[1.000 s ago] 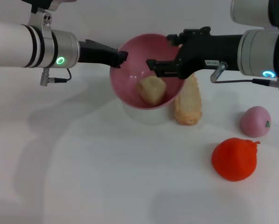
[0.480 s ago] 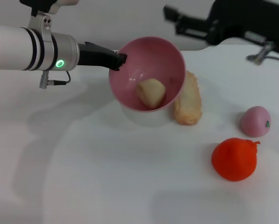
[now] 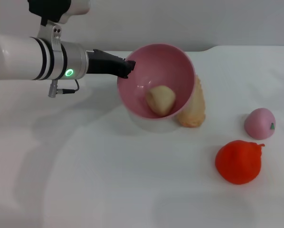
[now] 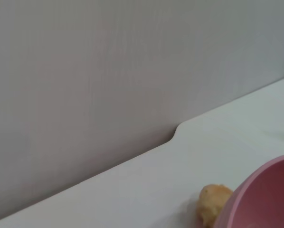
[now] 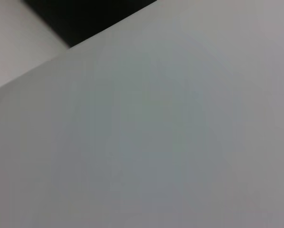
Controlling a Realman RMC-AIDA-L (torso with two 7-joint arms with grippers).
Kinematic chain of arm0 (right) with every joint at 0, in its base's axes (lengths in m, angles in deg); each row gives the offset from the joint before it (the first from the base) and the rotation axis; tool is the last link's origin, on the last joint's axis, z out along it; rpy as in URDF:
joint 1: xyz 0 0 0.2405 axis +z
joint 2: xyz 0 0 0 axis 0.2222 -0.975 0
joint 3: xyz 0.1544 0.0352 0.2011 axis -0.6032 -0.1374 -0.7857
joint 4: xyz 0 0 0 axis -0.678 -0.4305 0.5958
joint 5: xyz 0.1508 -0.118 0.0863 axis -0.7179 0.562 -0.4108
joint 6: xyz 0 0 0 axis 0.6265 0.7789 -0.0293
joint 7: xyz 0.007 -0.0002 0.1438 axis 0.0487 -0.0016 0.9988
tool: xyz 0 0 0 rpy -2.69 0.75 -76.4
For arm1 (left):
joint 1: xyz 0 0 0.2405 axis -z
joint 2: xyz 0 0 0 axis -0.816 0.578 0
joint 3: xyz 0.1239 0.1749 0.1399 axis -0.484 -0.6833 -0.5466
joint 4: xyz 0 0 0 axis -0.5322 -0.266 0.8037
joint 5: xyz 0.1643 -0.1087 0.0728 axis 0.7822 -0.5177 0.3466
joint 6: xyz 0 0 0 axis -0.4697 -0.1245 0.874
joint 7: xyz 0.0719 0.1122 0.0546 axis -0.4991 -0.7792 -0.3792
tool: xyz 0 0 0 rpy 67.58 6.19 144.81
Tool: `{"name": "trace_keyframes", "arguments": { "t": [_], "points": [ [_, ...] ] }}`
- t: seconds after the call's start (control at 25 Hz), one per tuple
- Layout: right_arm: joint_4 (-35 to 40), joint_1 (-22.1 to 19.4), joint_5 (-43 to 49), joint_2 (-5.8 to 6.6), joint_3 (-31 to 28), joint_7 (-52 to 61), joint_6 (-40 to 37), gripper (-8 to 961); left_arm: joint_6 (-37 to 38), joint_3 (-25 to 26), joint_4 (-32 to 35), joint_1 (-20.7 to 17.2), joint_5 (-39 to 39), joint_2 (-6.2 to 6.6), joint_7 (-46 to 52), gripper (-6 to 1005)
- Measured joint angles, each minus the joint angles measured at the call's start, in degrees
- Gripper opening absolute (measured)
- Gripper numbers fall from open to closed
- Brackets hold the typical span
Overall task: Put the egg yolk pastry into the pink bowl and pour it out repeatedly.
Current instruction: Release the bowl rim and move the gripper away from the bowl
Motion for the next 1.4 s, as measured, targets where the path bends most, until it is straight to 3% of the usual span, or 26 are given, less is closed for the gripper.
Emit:
{"name": "trace_keyframes", "arguments": {
  "t": [0.16, 0.36, 0.64, 1.4],
  "points": [
    [-10.61, 3.65, -3.12, 0.94, -3.53, -0.29, -6.76, 835, 0.00, -0.01, -0.01, -0.36, -1.28, 0.02, 0.01, 101],
    [-17.06, 6.85, -2.97, 0.60, -7.81, -0.56, -8.74, 835, -0.86, 0.03, -0.04, -0.90, -2.60, 0.05, 0.01, 106],
    [-18.94, 8.40, -2.89, -0.63, -10.80, -2.89, -8.98, 835, -2.38, -0.04, -0.98, -0.97, -3.61, -0.03, -0.41, 112],
    [-23.65, 10.18, -3.40, -0.78, -10.65, -3.00, -9.35, 835, -0.61, -0.19, -0.61, -2.52, -3.97, 0.41, -0.18, 130]
  ]
}}
